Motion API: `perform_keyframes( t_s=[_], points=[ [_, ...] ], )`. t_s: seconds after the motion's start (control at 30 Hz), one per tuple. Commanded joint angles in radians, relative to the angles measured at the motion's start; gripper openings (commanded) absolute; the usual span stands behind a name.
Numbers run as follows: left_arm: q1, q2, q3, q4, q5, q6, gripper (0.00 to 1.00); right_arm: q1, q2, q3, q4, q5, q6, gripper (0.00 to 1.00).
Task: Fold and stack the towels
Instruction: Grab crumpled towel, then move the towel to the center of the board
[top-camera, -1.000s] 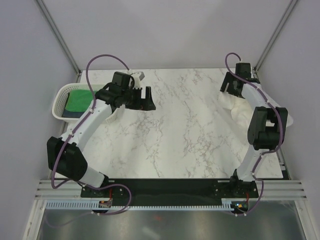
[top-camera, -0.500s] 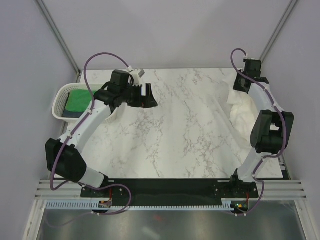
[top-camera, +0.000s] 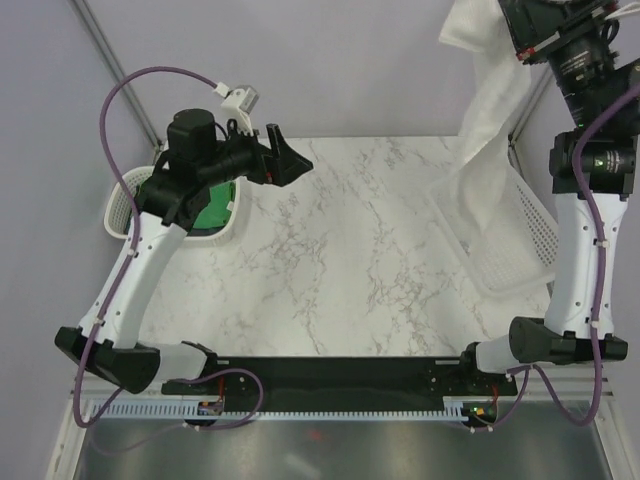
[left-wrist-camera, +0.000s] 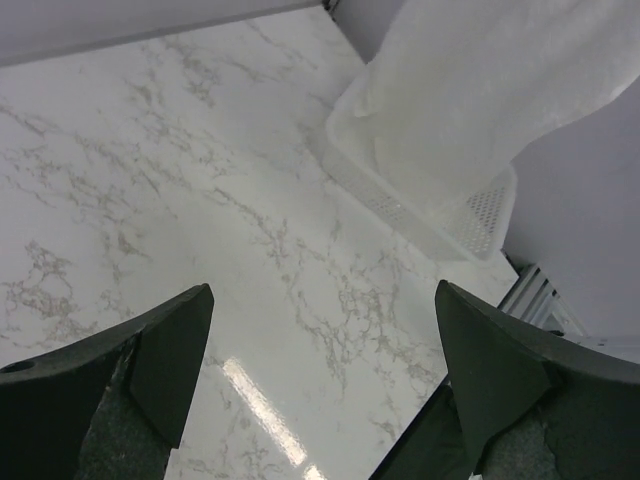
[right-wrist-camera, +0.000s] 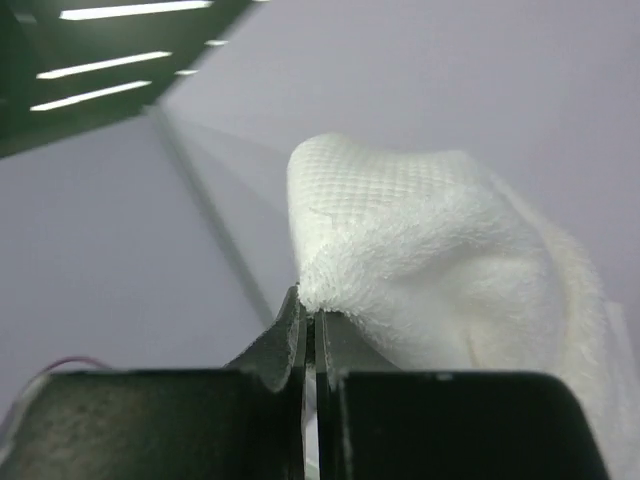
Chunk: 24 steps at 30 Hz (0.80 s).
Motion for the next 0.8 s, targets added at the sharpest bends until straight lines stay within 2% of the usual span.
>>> perform_keyframes(
  t_s=[0.0,0.07,0.17,0.27,0.4,0.47,0.53,0.6,0.7,0.77],
  points=[
    [0.004,-0.114,-0.01,0.024,0.104,-0.036,1.0,0.084,0.037,0.1,0.432,-0.242,0.421,0.0],
    [0.004,-0.204,-0.056,0.021,0.085,-0.031,0.99,0.134,0.066,0.185,0.45,-0.263,0.476,0.0],
    [0.004,-0.313,-0.107,0.018,0.011,-0.036,0.99,0.219,0.091,0.158,0.537,-0.34,0.561,0.0],
    [0.004,-0.348,-0.119,-0.027,-0.07,-0.056,0.97,0.315,0.107,0.069,0.496,-0.441,0.546,0.0],
    [0.007,-0.38,-0.174,-0.092,-0.115,-0.099,0.94,0.42,0.013,-0.349,0.412,-0.446,0.309,0.0],
    [0.01,-0.391,-0.25,-0.092,-0.115,-0.099,0.94,0.459,0.027,-0.449,0.311,-0.495,0.235,0.0],
    [0.012,-0.383,-0.317,-0.084,-0.201,-0.142,0.94,0.487,0.053,-0.601,0.285,-0.485,0.147,0.0],
    [0.015,-0.369,-0.377,-0.075,-0.227,-0.142,0.93,0.497,0.06,-0.778,0.386,-0.492,0.156,0.0],
    [0.016,-0.345,-0.449,-0.042,-0.204,-0.154,0.91,0.493,0.067,-0.986,0.412,-0.477,0.118,0.0],
    [0.016,-0.311,-0.483,-0.006,-0.161,-0.131,0.9,0.487,0.085,-1.037,0.219,-0.424,-0.052,0.0]
  ],
)
